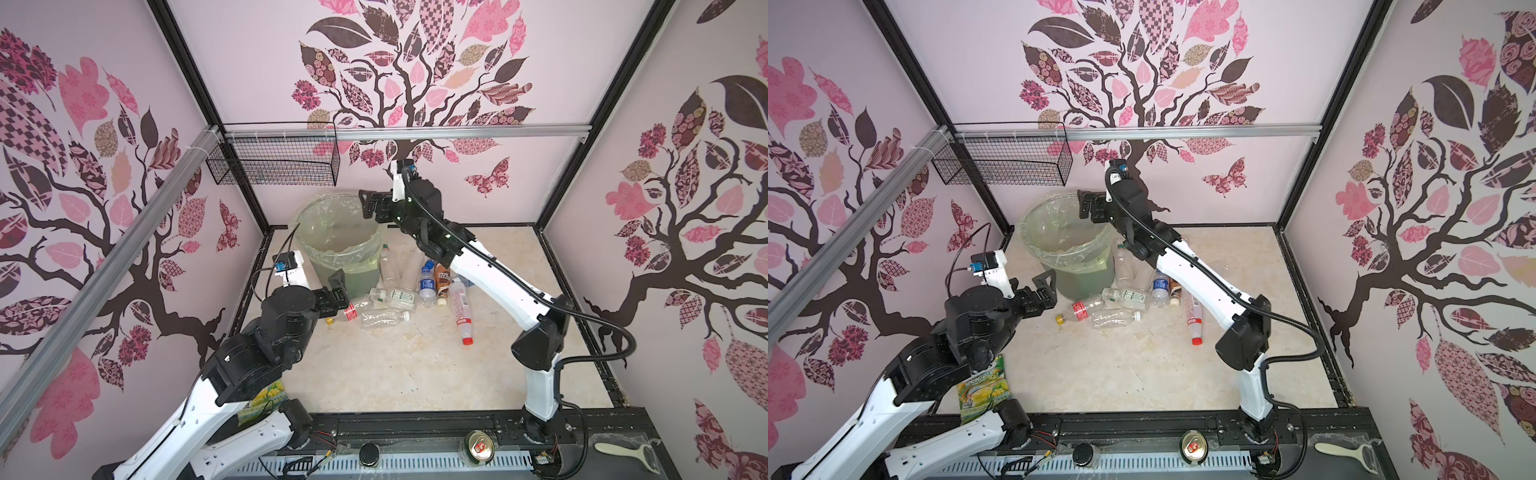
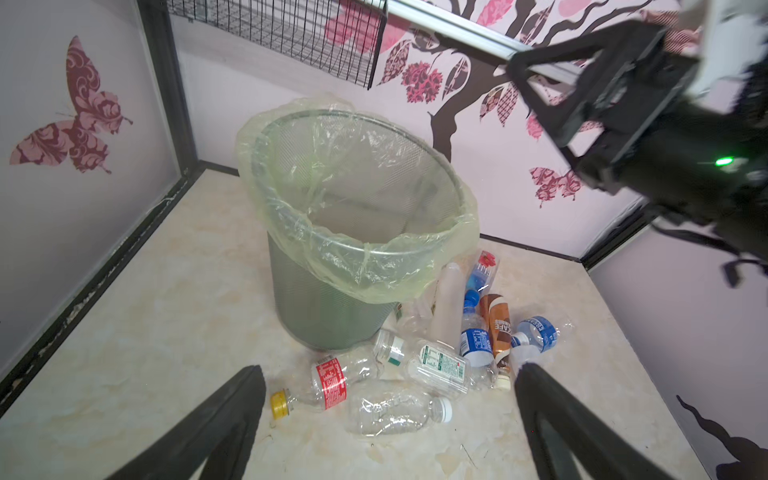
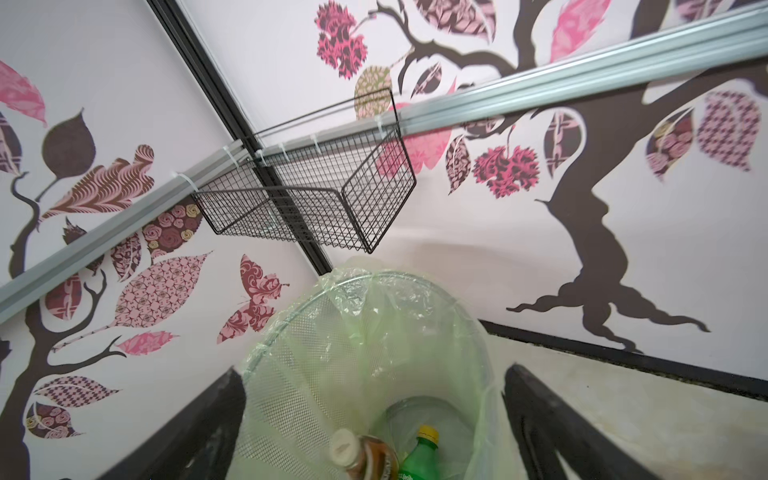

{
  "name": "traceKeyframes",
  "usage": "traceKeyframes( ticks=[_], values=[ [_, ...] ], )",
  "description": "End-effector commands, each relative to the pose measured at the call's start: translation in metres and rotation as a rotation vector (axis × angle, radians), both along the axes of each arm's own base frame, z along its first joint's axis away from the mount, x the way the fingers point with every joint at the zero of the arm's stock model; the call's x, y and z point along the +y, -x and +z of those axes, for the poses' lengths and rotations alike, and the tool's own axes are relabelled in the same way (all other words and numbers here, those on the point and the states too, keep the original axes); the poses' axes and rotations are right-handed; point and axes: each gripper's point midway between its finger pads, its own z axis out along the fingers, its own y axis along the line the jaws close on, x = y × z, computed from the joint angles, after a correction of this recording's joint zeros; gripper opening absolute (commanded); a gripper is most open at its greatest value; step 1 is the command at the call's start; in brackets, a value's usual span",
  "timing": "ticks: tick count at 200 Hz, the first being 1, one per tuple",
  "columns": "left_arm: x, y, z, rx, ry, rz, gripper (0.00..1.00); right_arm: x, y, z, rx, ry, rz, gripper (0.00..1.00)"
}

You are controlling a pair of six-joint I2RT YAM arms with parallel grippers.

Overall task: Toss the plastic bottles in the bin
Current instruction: 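Open right gripper to drop the Nescafe bottle into the bin, then move left gripper to the red-label yellow-cap bottle while right arm returns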

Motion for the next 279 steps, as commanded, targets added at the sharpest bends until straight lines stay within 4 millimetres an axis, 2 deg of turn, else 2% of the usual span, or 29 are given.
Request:
traceKeyframes(
  ticks=[1, 22, 36, 53, 72, 93, 106, 126, 150, 175, 203, 228, 250, 279],
  values=[
    [0.004, 0.002, -0.014, 0.071, 0.043, 0.047, 0.98, -0.062, 0.017, 0.069, -0.071, -0.115, -0.005, 1.00],
    [0.001, 0.006, -0.008, 0.085, 0.098, 0.032, 0.98, -0.091, 0.016, 0.073, -0.056, -0.086, -0.051, 1.00],
    [0.002, 0.008, -0.006, 0.092, 0.126, 0.037, 0.98, -0.098, 0.017, 0.066, -0.051, -0.028, -0.083, 0.99],
    [0.006, 0.010, -0.016, 0.109, 0.112, 0.051, 0.98, -0.101, 0.022, 0.050, -0.017, 0.025, -0.081, 0.99],
    [0.006, 0.011, -0.042, 0.128, 0.049, 0.038, 0.98, -0.104, 0.031, 0.015, -0.008, 0.041, -0.072, 0.99],
    [0.017, 0.019, -0.077, 0.166, 0.060, 0.073, 0.98, -0.113, 0.042, -0.036, 0.032, 0.011, -0.080, 0.99],
    [0.019, 0.026, -0.089, 0.171, 0.073, 0.050, 0.98, -0.117, 0.049, -0.065, 0.067, 0.025, -0.093, 1.00],
    [0.028, 0.038, -0.105, 0.179, 0.074, 0.036, 0.98, -0.117, 0.059, -0.098, 0.134, 0.074, -0.093, 0.99],
    [0.034, 0.048, -0.129, 0.236, 0.078, 0.036, 0.98, -0.106, 0.080, -0.123, 0.199, 0.100, -0.052, 1.00],
    [0.020, 0.045, -0.151, 0.265, 0.084, -0.005, 0.98, -0.097, 0.100, -0.135, 0.222, 0.138, -0.030, 0.99],
    [0.011, 0.034, -0.174, 0.299, 0.071, -0.005, 0.98, -0.092, 0.115, -0.145, 0.270, 0.099, 0.033, 0.99],
    [0.005, 0.013, -0.211, 0.390, 0.140, -0.009, 0.98, -0.091, 0.122, -0.150, 0.294, 0.094, 0.062, 0.99],
    [0.012, -0.005, -0.233, 0.453, 0.220, 0.004, 0.98, -0.093, 0.128, -0.152, 0.299, 0.091, 0.077, 1.00],
    [0.013, -0.022, -0.248, 0.515, 0.228, -0.004, 0.98, -0.098, 0.135, -0.158, 0.306, 0.114, 0.082, 1.00]
  ],
)
